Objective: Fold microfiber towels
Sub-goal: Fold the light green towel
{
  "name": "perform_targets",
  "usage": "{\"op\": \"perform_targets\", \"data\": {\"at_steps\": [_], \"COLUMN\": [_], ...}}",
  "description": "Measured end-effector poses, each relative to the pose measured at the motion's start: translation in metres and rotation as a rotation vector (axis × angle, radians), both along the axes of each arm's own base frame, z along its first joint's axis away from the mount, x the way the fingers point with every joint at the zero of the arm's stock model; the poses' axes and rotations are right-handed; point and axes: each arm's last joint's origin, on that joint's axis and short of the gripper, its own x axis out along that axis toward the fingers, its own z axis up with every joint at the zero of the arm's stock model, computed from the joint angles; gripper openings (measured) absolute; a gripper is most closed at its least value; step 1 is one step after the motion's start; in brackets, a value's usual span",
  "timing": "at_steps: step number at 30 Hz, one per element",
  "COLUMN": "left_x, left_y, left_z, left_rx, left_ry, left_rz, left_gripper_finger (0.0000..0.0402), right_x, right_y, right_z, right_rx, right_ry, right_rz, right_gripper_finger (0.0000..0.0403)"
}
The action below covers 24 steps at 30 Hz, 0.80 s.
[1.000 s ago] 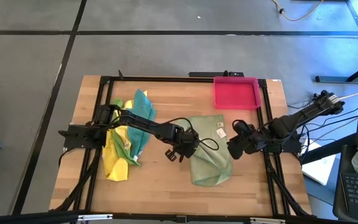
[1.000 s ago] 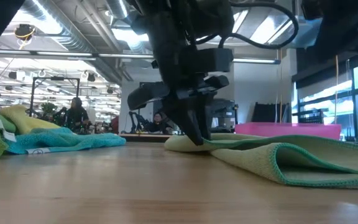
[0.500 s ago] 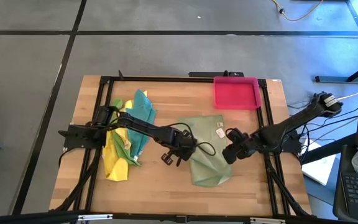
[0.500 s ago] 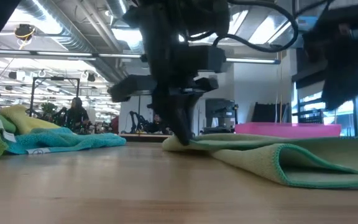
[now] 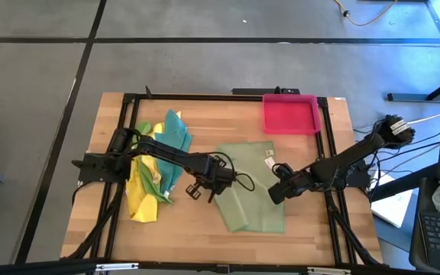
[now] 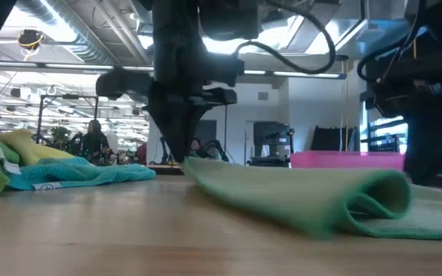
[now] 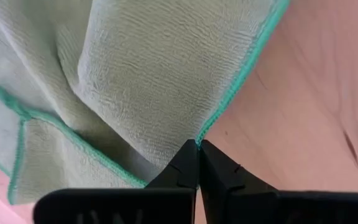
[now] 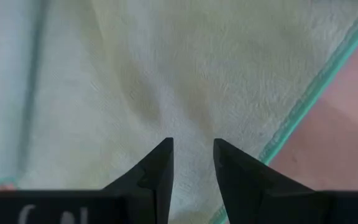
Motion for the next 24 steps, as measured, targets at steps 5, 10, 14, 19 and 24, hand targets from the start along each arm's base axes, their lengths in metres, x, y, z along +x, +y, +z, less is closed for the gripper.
{"op": "perform_targets", "data": {"at_steps": [5, 10, 14, 19, 24], "left_x": [-0.009, -0.017, -0.021, -0.022, -0.022], "left_y": [0.005, 0.008, 0.007, 0.003, 0.001], "left_z": [-0.007, -0.016, -0.02, -0.02, -0.02], "left_rx": [0.011, -0.005, -0.034, -0.085, -0.113], "left_ry": [0.08, 0.141, 0.17, 0.187, 0.179], "left_rz": [0.006, 0.008, 0.008, 0.009, 0.057], "left_gripper_finger": [0.0, 0.0, 0.0, 0.0, 0.0], "right_x": [0.002, 0.004, 0.004, 0.004, 0.006], "right_y": [0.003, 0.006, 0.006, 0.006, 0.008], "right_z": [-0.008, -0.011, -0.011, -0.011, -0.005], "right_rx": [0.046, 0.076, 0.082, 0.088, 0.12], "right_ry": [0.058, 0.075, 0.075, 0.076, 0.075], "right_rz": [0.034, 0.054, 0.057, 0.06, 0.085], "right_gripper_finger": [0.0116, 0.0116, 0.0116, 0.0116, 0.0116]}}
